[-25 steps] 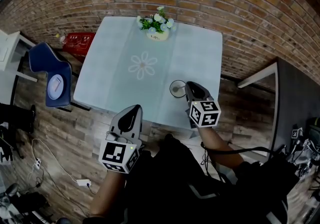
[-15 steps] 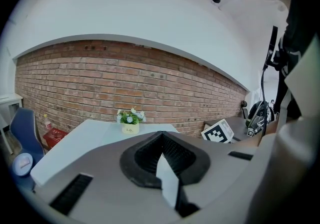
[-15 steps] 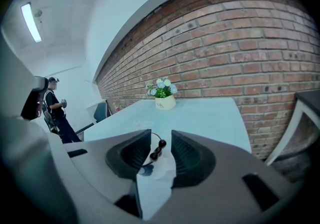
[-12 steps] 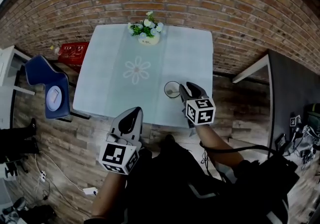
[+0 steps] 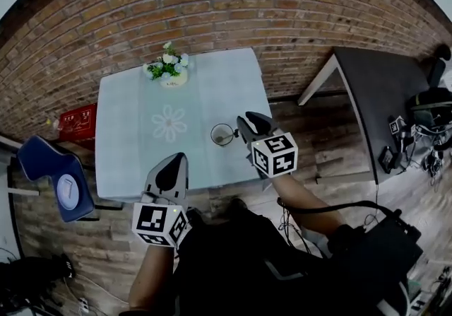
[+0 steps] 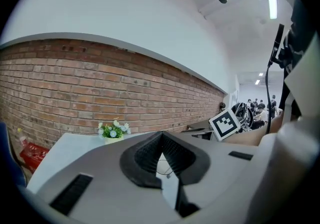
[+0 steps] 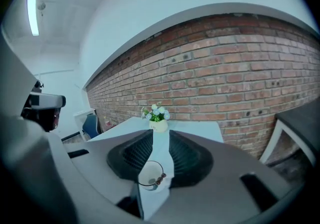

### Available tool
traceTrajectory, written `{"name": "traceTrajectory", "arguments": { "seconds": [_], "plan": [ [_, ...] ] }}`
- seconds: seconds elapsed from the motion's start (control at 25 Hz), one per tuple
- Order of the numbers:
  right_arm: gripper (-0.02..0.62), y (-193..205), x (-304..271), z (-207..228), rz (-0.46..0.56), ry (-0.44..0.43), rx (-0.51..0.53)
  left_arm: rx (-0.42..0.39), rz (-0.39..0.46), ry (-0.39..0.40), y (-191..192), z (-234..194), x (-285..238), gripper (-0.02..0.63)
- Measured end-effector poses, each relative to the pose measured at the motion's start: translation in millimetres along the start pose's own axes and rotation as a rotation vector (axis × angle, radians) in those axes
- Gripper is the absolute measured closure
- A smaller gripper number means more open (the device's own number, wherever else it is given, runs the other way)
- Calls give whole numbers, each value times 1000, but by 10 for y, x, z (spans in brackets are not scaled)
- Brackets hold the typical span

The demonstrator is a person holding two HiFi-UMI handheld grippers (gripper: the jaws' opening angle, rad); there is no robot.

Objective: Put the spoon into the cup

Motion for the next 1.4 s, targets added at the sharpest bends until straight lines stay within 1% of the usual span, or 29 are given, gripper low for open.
{"name": "traceTrajectory", "arguments": {
  "seconds": [0.2,0.36,0.4,0.48,0.56,0.6,0.72,0.84,0.92,1.16,1.4],
  "plan": [
    [534,-347,319,-21,73,52,-28,-13,19,83,-117,-134,-72,596],
    [549,-576,569,-128,125,71,-11,11,15,84,-161,-267,-21,595],
    [551,-619,635,-144,138,82,-11,5,17,90,-185,-298,-27,597],
    [554,-682,766,-173,160,103,-25,-30,19,91,-243,-353,-42,597],
    [560,-729,881,-230,176,114,-40,-67,27,76,-301,-408,-22,597],
    [561,-753,930,-265,184,121,-34,-65,37,77,-325,-433,-11,597],
    [565,-811,1048,-331,203,145,-9,-40,60,117,-371,-446,-24,597],
    [569,-824,1119,-356,220,171,-19,-54,70,159,-413,-408,-34,597],
    [574,-830,1151,-365,228,192,-22,-58,79,171,-450,-410,-43,597],
    [577,-819,1250,-370,244,223,-40,-63,105,168,-521,-418,-54,597],
    [577,-842,1240,-364,257,224,-9,-61,117,160,-530,-417,-75,597]
  ]
}}
Point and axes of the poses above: the fingertips, and each gripper's own axes: x backward along the fingers, z to its right, y out of its underside, the point moved 8 cm from there along x, backward along the fingers, and after that the axes turned 8 degrees about y, right-handed, at the moved point
